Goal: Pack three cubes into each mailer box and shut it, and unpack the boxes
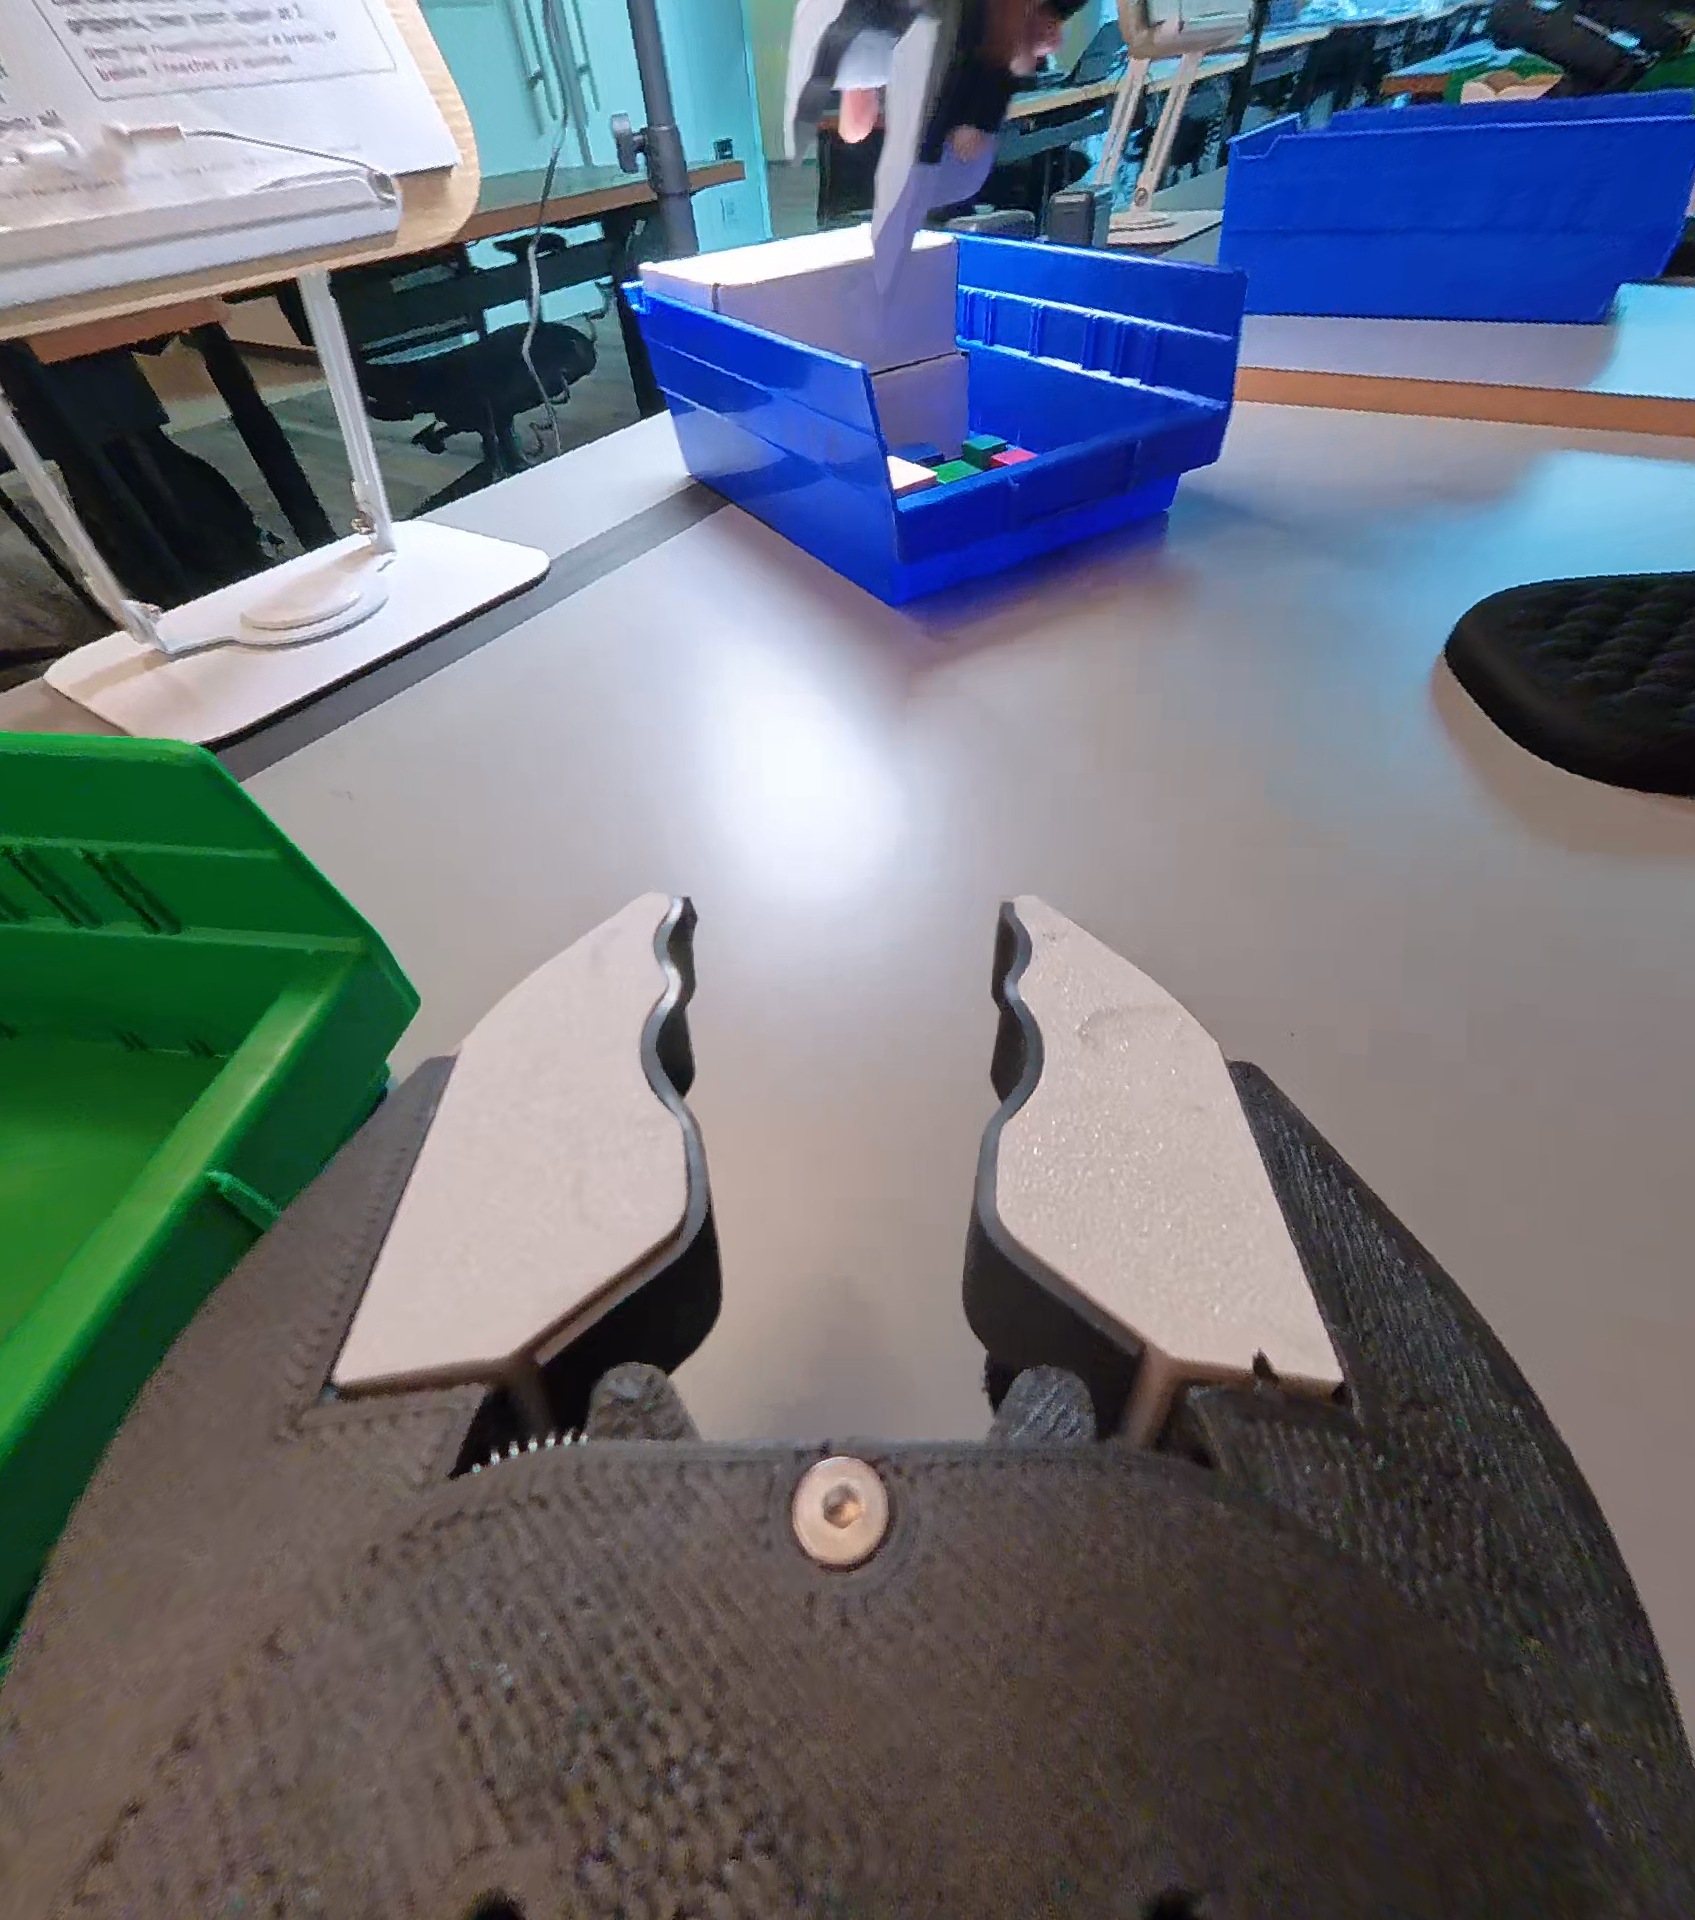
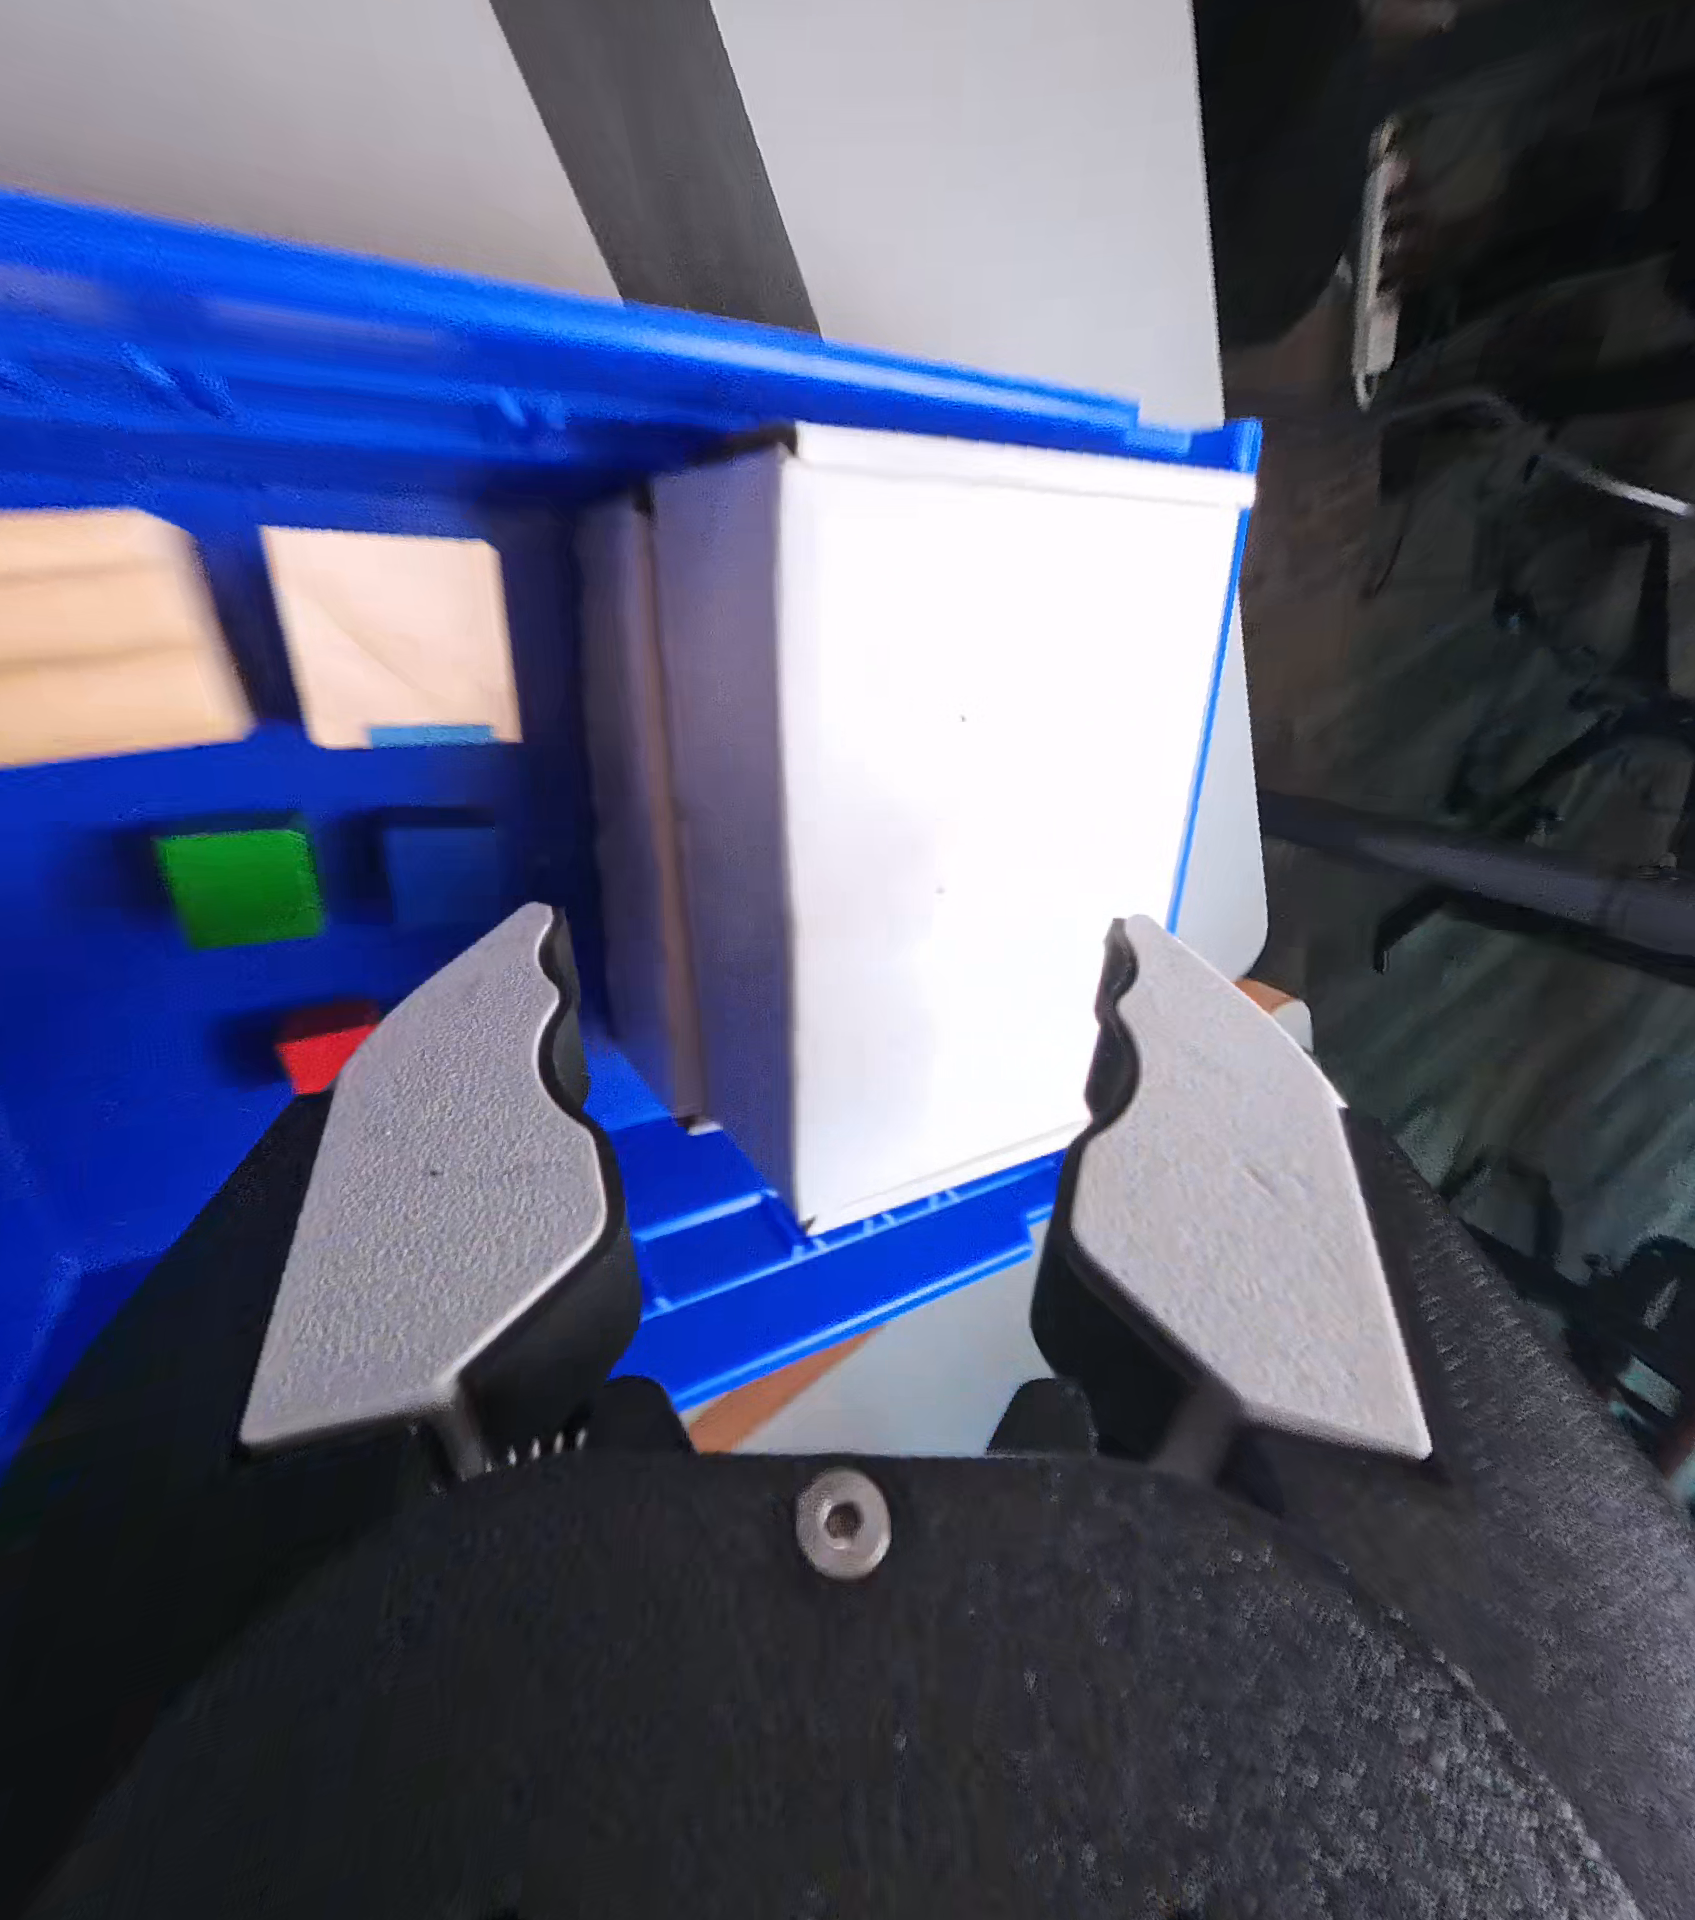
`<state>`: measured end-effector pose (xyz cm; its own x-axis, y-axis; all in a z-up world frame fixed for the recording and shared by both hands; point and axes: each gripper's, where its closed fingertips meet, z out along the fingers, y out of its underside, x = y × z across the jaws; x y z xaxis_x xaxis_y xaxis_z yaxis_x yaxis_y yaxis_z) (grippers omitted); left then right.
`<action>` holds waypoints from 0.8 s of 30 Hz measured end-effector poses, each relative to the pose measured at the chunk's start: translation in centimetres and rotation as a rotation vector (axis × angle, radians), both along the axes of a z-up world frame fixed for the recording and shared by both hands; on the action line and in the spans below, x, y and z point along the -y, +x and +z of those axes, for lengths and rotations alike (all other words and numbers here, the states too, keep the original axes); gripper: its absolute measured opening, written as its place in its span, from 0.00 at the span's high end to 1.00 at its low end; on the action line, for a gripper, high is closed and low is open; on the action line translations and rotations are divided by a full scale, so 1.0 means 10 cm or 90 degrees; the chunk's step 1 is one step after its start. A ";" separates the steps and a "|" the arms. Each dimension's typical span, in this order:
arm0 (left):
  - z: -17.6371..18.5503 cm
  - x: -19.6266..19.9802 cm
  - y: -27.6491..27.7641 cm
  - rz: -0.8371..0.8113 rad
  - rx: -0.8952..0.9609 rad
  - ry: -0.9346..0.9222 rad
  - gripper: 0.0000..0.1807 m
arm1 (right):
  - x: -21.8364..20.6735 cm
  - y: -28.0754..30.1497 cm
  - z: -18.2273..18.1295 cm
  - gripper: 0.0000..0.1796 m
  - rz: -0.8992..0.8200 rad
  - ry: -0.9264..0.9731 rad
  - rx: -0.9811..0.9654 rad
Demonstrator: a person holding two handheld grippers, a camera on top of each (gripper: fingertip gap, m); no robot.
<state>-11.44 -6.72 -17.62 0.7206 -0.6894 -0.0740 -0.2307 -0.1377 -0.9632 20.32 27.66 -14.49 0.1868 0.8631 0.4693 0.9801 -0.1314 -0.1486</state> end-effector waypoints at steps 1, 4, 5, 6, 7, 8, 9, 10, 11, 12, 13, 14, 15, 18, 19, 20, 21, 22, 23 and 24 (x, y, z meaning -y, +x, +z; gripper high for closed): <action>0.01 0.00 -0.03 0.011 -0.008 0.003 0.71 | 0.14 -0.09 0.08 0.49 0.008 0.011 -0.046; 0.03 -0.04 -0.13 0.051 -0.045 0.018 0.73 | 0.80 -0.35 0.22 0.54 0.056 0.005 -0.159; 0.03 -0.06 -0.19 0.070 -0.059 0.018 0.73 | 1.07 -0.44 0.20 0.58 0.079 -0.013 -0.186; 0.03 -0.10 -0.26 0.091 -0.077 0.022 0.73 | 1.35 -0.52 0.16 0.60 0.100 -0.035 -0.208; 0.05 -0.14 -0.37 0.114 -0.103 0.036 0.74 | 1.59 -0.59 0.10 0.62 0.115 -0.045 -0.220; 0.10 -0.19 -0.51 0.144 -0.134 0.060 0.76 | 1.79 -0.63 0.02 0.64 0.128 -0.044 -0.220; 0.16 -0.24 -0.67 0.177 -0.167 0.080 0.77 | 1.95 -0.65 -0.06 0.67 0.135 -0.031 -0.212; 0.20 -0.29 -0.82 0.203 -0.198 0.083 0.77 | 2.05 -0.64 -0.15 0.70 0.133 -0.011 -0.199; 0.19 -0.33 -0.96 0.223 -0.225 0.061 0.76 | 2.15 -0.63 -0.23 0.70 0.129 0.001 -0.191; 0.16 -0.37 -1.08 0.237 -0.243 0.028 0.74 | 2.21 -0.63 -0.30 0.69 0.116 0.009 -0.192; 0.12 -0.40 -1.17 0.243 -0.251 0.002 0.74 | 2.23 -0.61 -0.35 0.68 0.096 0.021 -0.196; 0.09 -0.43 -1.23 0.244 -0.260 -0.019 0.74 | 2.22 -0.57 -0.40 0.66 0.081 0.032 -0.187; 0.04 -0.45 -1.30 0.242 -0.278 -0.042 0.73 | 2.20 -0.51 -0.48 0.63 0.064 0.035 -0.167; -0.19 -0.51 -1.43 0.211 -0.358 -0.120 0.65 | 2.05 -0.37 -0.68 0.61 0.023 0.029 -0.110; -0.29 -0.51 -1.42 0.183 -0.365 -0.160 0.59 | 2.01 -0.33 -0.75 0.61 0.013 0.016 -0.093; -0.37 -0.50 -1.40 0.152 -0.365 -0.197 0.57 | 1.95 -0.33 -0.80 0.62 0.011 0.013 -0.082; -0.45 -0.49 -1.39 0.127 -0.371 -0.225 0.56 | 1.92 -0.33 -0.86 0.62 0.011 0.005 -0.070; -0.53 -0.51 -1.42 0.117 -0.389 -0.244 0.56 | 1.87 -0.34 -0.90 0.63 0.013 0.004 -0.052; -0.60 -0.53 -1.46 0.109 -0.411 -0.261 0.58 | 1.82 -0.34 -0.92 0.65 0.017 0.010 -0.033; -0.68 -0.54 -1.49 0.102 -0.432 -0.281 0.61 | 1.77 -0.36 -0.93 0.68 0.019 0.019 -0.020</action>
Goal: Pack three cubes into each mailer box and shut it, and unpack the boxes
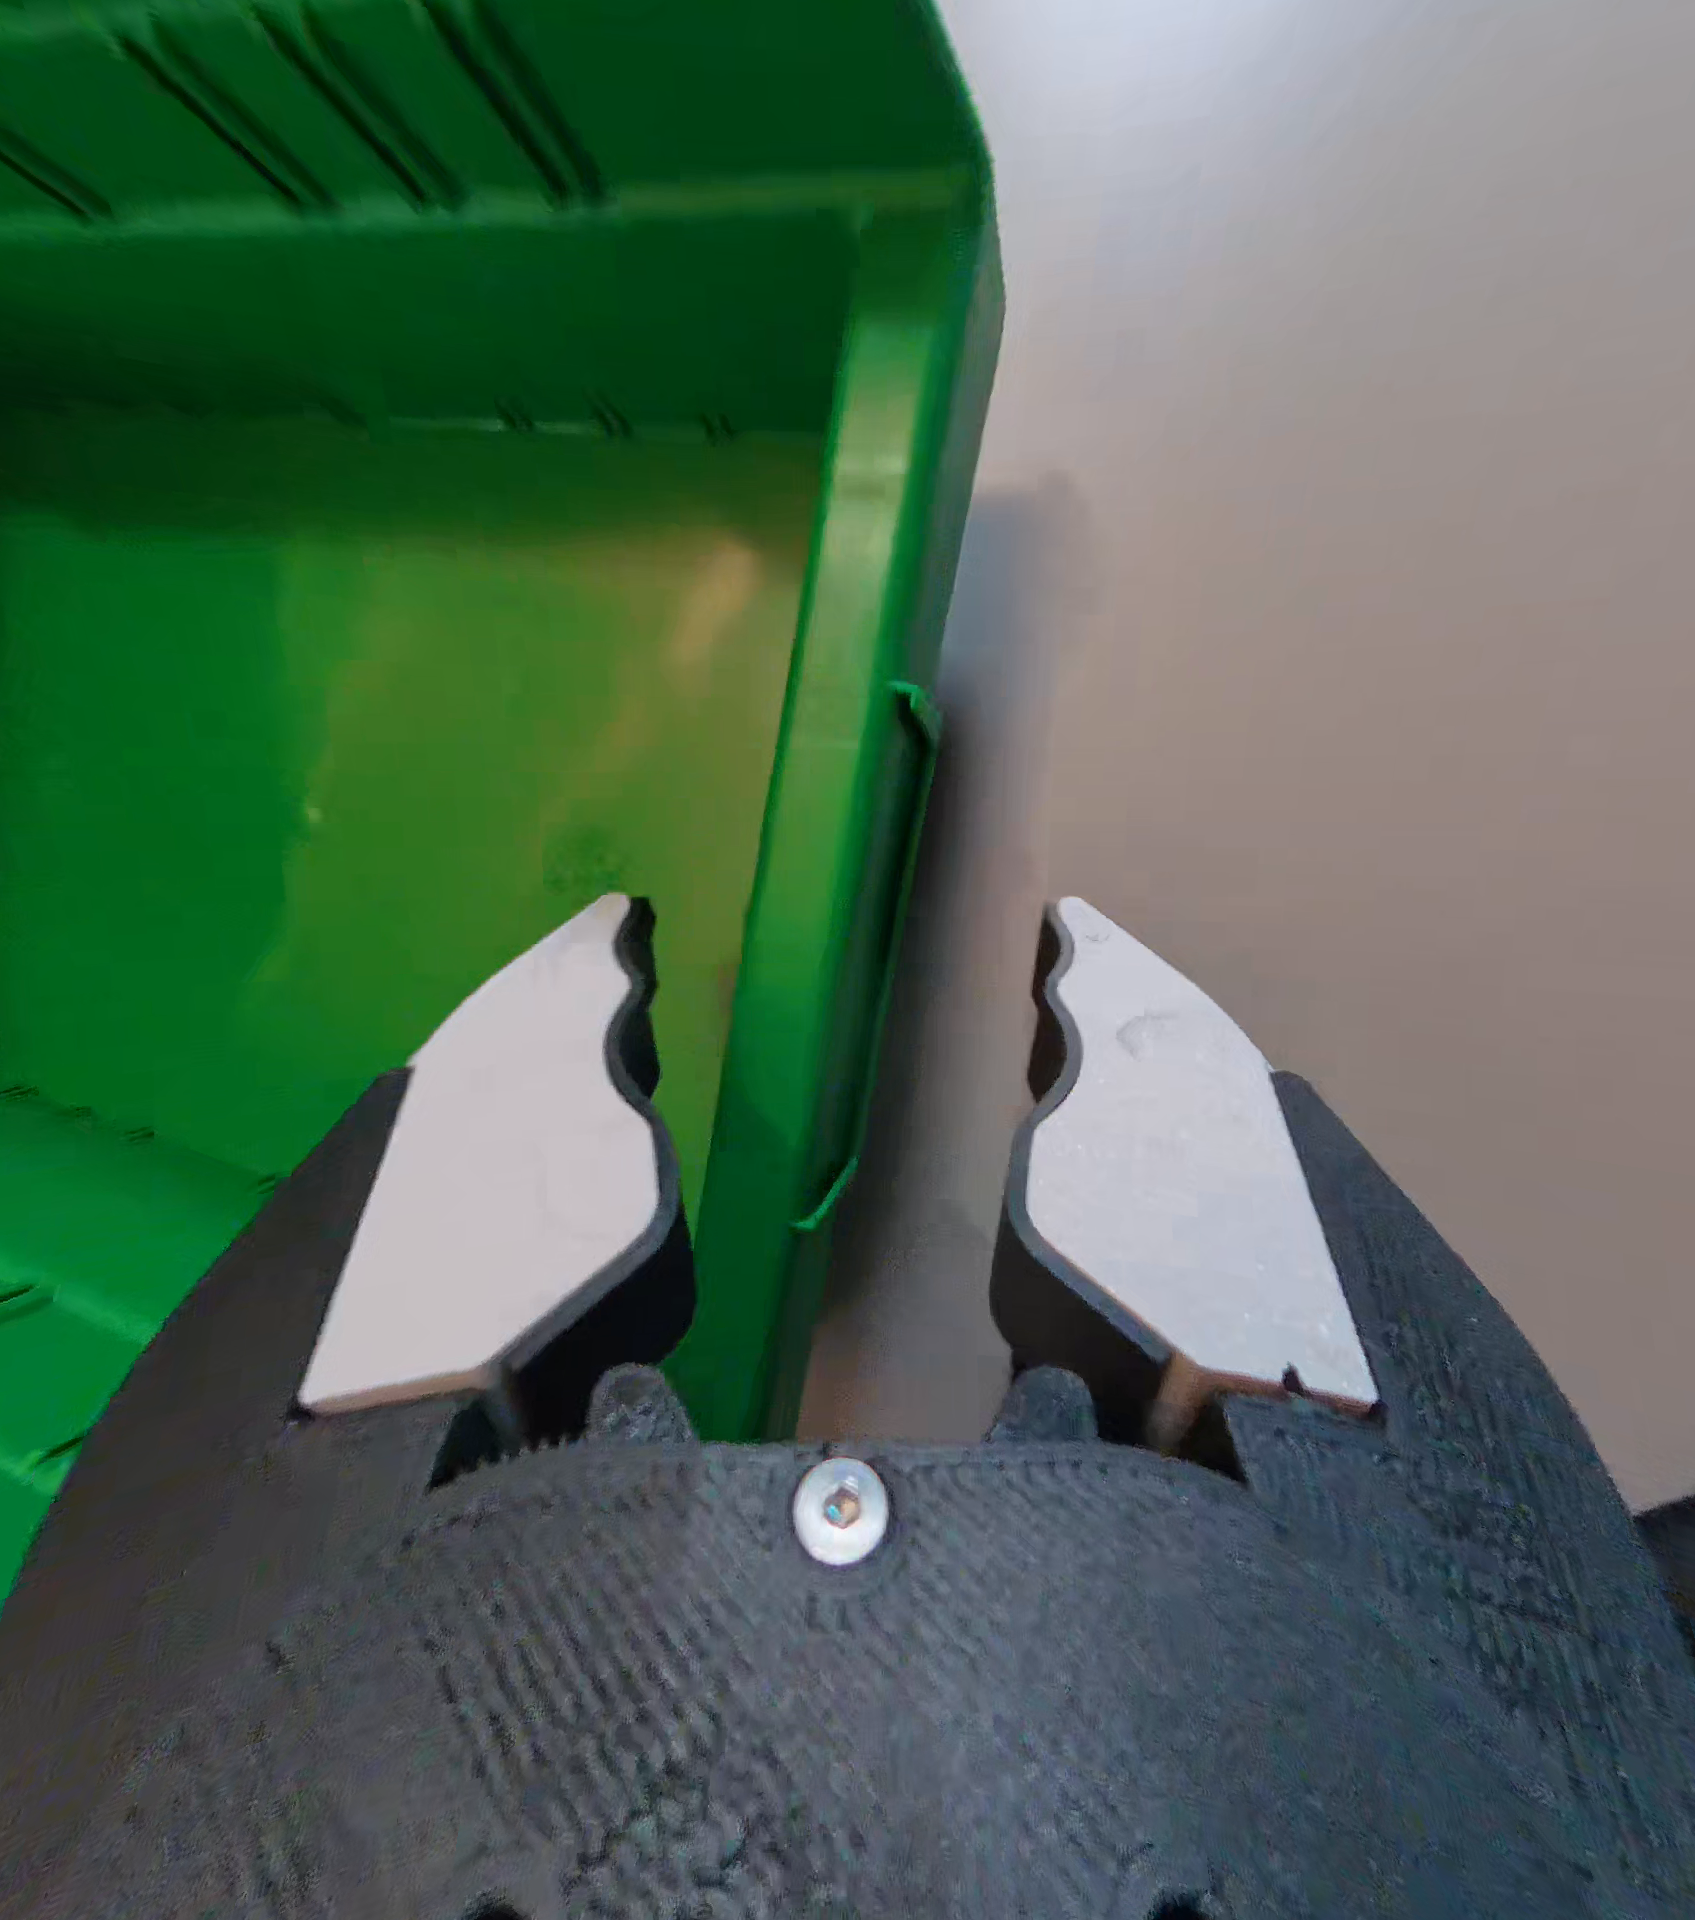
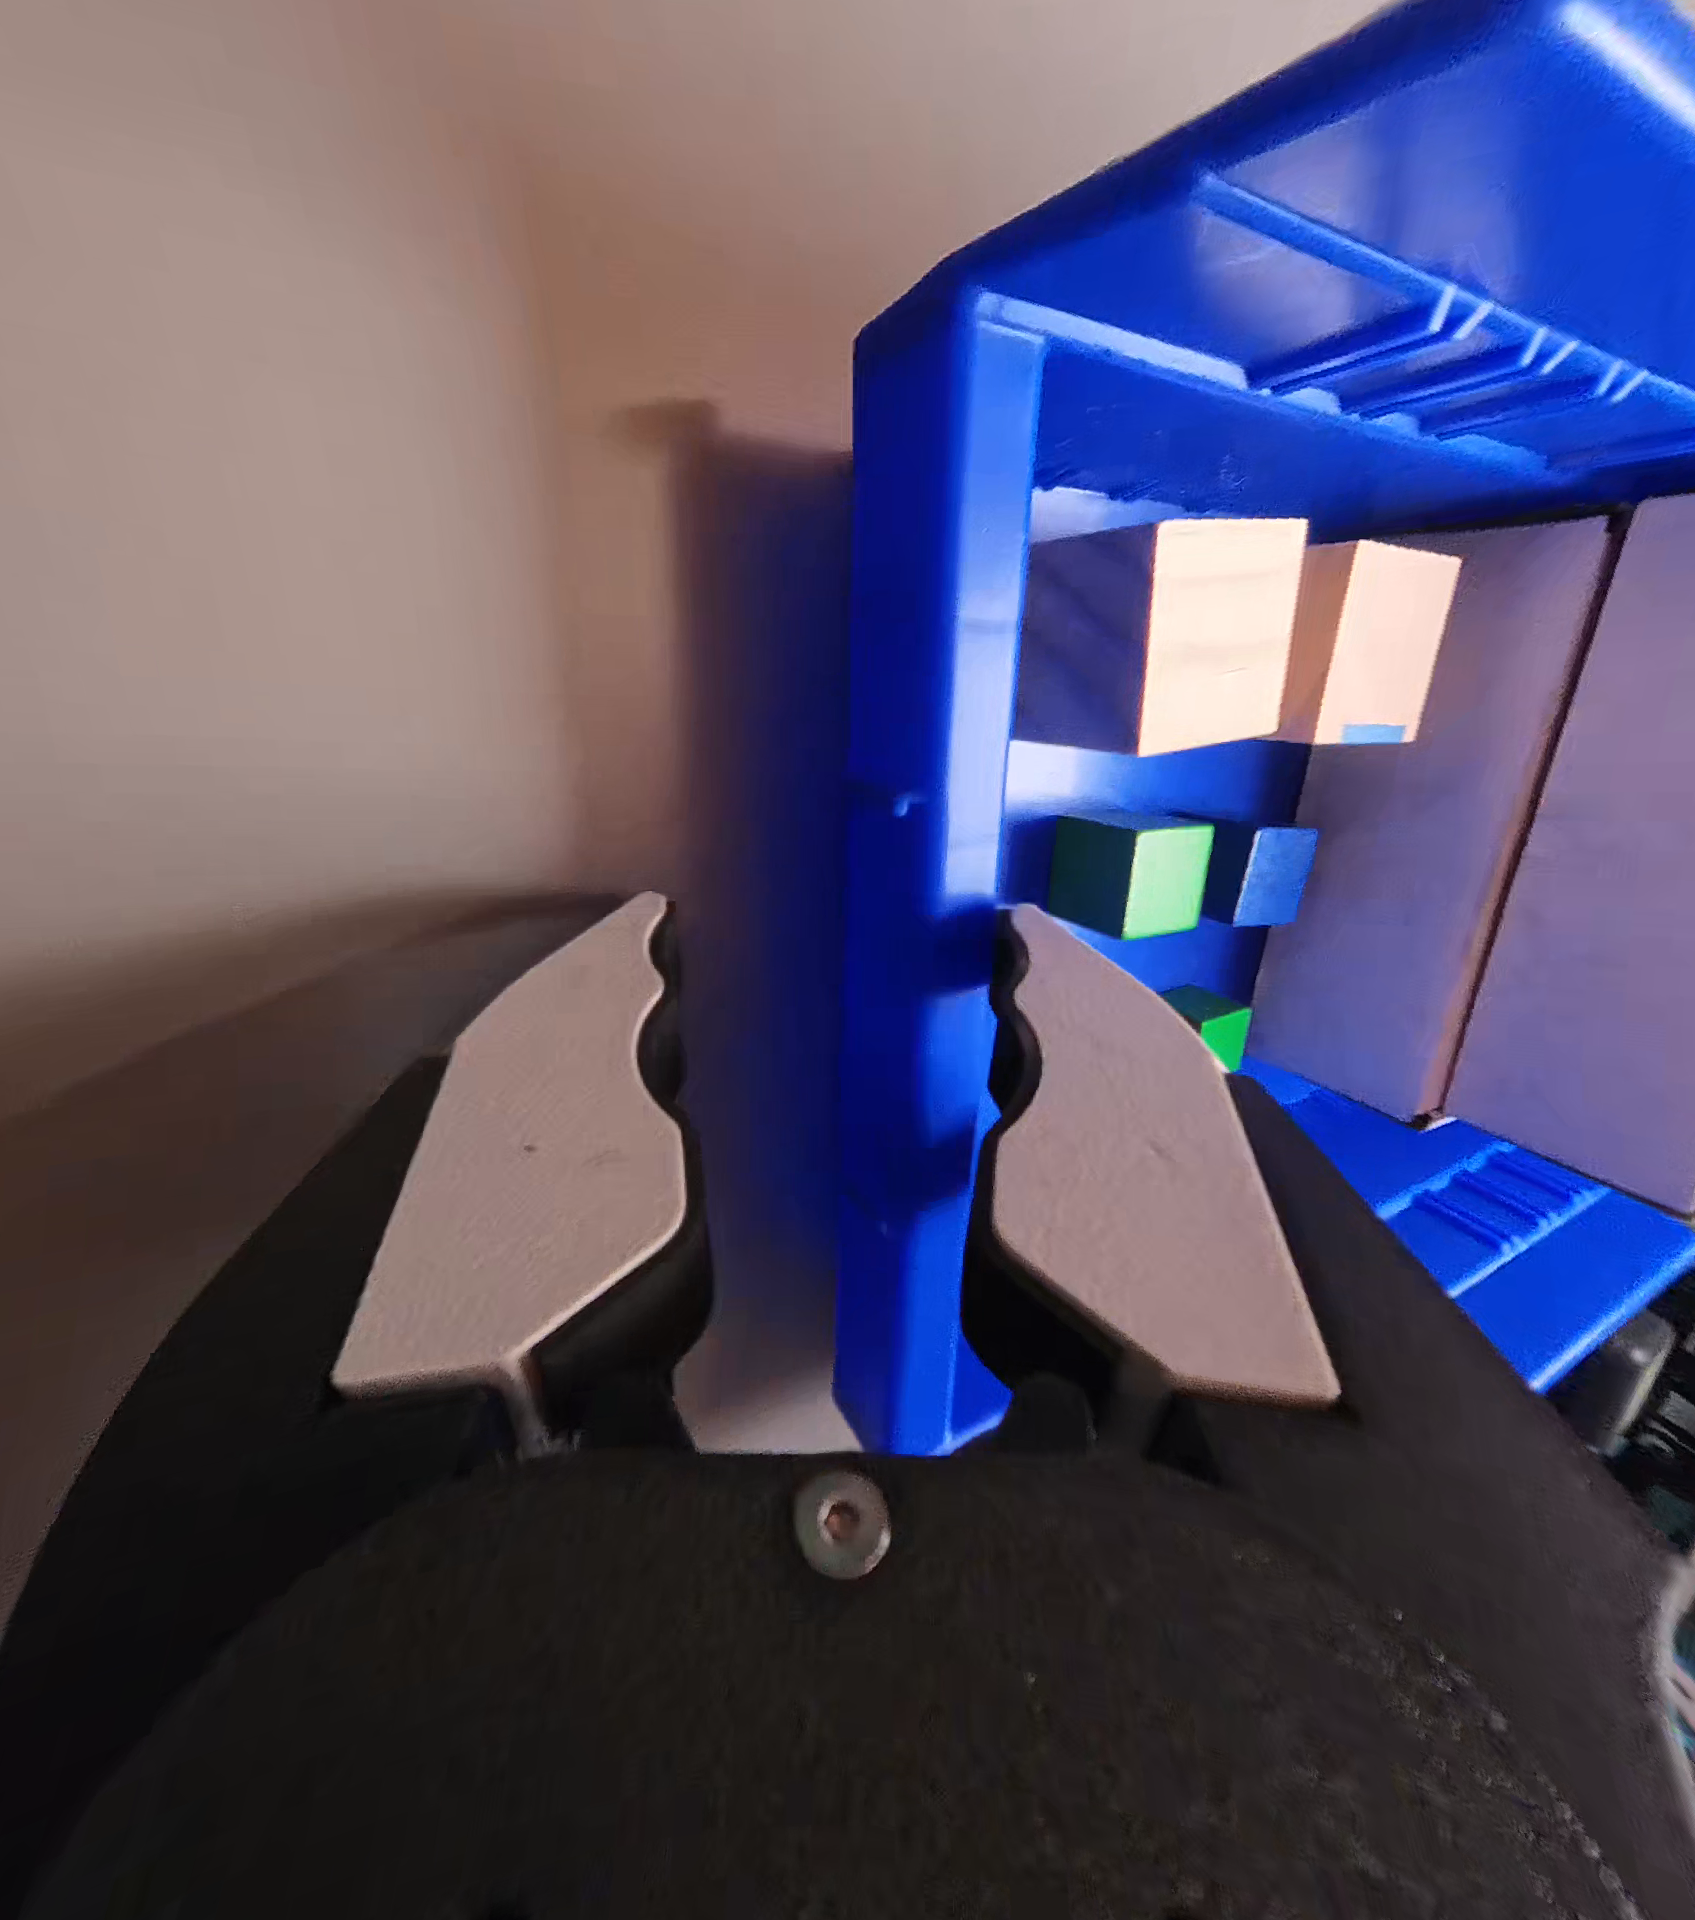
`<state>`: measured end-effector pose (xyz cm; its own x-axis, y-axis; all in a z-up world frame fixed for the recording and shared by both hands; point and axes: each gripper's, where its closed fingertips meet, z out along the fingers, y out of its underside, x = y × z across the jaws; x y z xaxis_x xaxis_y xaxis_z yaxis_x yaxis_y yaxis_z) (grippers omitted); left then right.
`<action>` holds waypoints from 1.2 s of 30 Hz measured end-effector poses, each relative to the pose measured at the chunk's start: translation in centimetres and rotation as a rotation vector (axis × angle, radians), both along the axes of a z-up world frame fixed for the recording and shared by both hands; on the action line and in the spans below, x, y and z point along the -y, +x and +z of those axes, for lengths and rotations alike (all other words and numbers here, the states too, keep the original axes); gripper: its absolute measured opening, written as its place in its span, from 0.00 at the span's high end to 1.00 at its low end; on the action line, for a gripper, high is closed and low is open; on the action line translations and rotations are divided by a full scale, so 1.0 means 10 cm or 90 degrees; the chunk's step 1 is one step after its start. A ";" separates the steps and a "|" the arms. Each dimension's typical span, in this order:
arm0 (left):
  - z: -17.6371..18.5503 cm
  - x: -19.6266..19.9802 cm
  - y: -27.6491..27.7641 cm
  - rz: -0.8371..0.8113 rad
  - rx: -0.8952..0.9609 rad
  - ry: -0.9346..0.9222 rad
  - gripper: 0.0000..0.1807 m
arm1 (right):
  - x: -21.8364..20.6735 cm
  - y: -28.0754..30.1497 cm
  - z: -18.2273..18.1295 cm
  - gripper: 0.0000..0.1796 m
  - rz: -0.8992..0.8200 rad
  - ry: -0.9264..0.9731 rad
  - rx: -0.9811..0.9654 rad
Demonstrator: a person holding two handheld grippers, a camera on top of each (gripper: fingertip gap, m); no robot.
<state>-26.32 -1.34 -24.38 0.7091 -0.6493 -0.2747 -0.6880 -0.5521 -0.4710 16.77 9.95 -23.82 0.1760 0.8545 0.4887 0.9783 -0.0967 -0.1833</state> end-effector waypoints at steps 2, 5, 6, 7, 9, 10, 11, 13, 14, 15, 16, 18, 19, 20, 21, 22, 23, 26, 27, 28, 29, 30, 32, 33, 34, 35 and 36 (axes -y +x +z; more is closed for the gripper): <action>-0.08 -0.04 -0.07 0.001 -0.051 -0.013 0.76 | -0.11 -0.02 0.01 0.78 -0.010 0.025 0.009; -0.09 -0.08 -0.12 0.005 -0.096 -0.011 0.82 | -0.16 -0.06 0.02 0.83 0.003 0.041 0.008; -0.08 -0.10 -0.11 0.005 -0.099 -0.008 0.82 | -0.15 -0.08 0.02 0.83 0.005 0.046 0.009; -0.08 -0.11 -0.09 0.005 -0.101 0.000 0.82 | -0.12 -0.10 0.02 0.83 0.014 0.051 0.009; -0.08 -0.12 -0.03 -0.004 -0.107 0.015 0.82 | 0.01 -0.19 0.02 0.83 0.031 0.050 -0.002; -0.08 -0.12 0.02 -0.011 -0.109 0.020 0.82 | 0.10 -0.25 0.02 0.83 0.042 0.050 -0.008; -0.08 -0.11 0.07 -0.019 -0.110 0.025 0.82 | 0.19 -0.30 0.02 0.83 0.050 0.051 -0.014; -0.08 -0.10 0.20 -0.037 -0.111 0.030 0.82 | 0.39 -0.41 0.03 0.83 0.070 0.053 -0.023; -0.07 -0.09 0.27 -0.048 -0.112 0.033 0.82 | 0.49 -0.47 0.03 0.83 0.083 0.056 -0.028; -0.07 -0.09 0.35 -0.059 -0.112 0.037 0.82 | 0.59 -0.52 0.03 0.83 0.096 0.058 -0.033; -0.07 -0.08 0.43 -0.072 -0.112 0.040 0.82 | 0.69 -0.58 0.03 0.83 0.103 0.059 -0.039; -0.07 -0.08 0.62 -0.100 -0.112 0.046 0.82 | 0.89 -0.67 0.03 0.83 0.125 0.062 -0.042; -0.07 -0.09 0.71 -0.114 -0.112 0.048 0.82 | 1.00 -0.71 0.03 0.83 0.138 0.062 -0.043; -0.07 -0.10 0.81 -0.127 -0.111 0.050 0.82 | 1.11 -0.75 0.03 0.83 0.150 0.061 -0.048; -0.07 -0.12 0.89 -0.140 -0.109 0.053 0.82 | 1.22 -0.79 0.03 0.83 0.158 0.057 -0.056; -0.07 -0.14 0.98 -0.155 -0.107 0.055 0.82 | 1.34 -0.83 0.03 0.83 0.168 0.051 -0.064; -0.07 -0.17 1.05 -0.171 -0.104 0.058 0.82 | 1.45 -0.86 0.03 0.83 0.181 0.046 -0.069; -0.07 -0.27 1.24 -0.234 -0.090 0.074 0.81 | 1.76 -0.94 0.04 0.83 0.213 0.034 -0.082; -0.06 -0.29 1.29 -0.254 -0.079 0.080 0.81 | 1.83 -0.97 0.06 0.83 0.216 0.041 -0.097; -0.04 -0.32 1.34 -0.270 -0.061 0.092 0.80 | 1.90 -1.01 0.11 0.82 0.220 0.045 -0.121; 0.00 -0.34 1.39 -0.277 -0.034 0.108 0.79 | 2.00 -1.05 0.19 0.81 0.223 0.038 -0.163; 0.07 -0.34 1.43 -0.270 0.005 0.124 0.77 | 2.08 -1.07 0.31 0.79 0.212 0.031 -0.220; 0.32 -0.28 1.51 -0.240 0.112 0.164 0.77 | 2.18 -1.02 0.64 0.77 0.166 0.035 -0.339; 0.48 -0.21 1.56 -0.224 0.182 0.187 0.76 | 2.19 -0.93 0.82 0.77 0.134 0.052 -0.401; 0.64 -0.10 1.63 -0.210 0.262 0.198 0.75 | 2.17 -0.79 0.98 0.77 0.092 0.077 -0.461; 0.76 0.05 1.72 -0.204 0.344 0.188 0.71 | 2.12 -0.60 1.11 0.77 0.037 0.103 -0.514; 0.83 0.21 1.82 -0.196 0.414 0.164 0.68 | 2.06 -0.39 1.20 0.77 -0.024 0.129 -0.562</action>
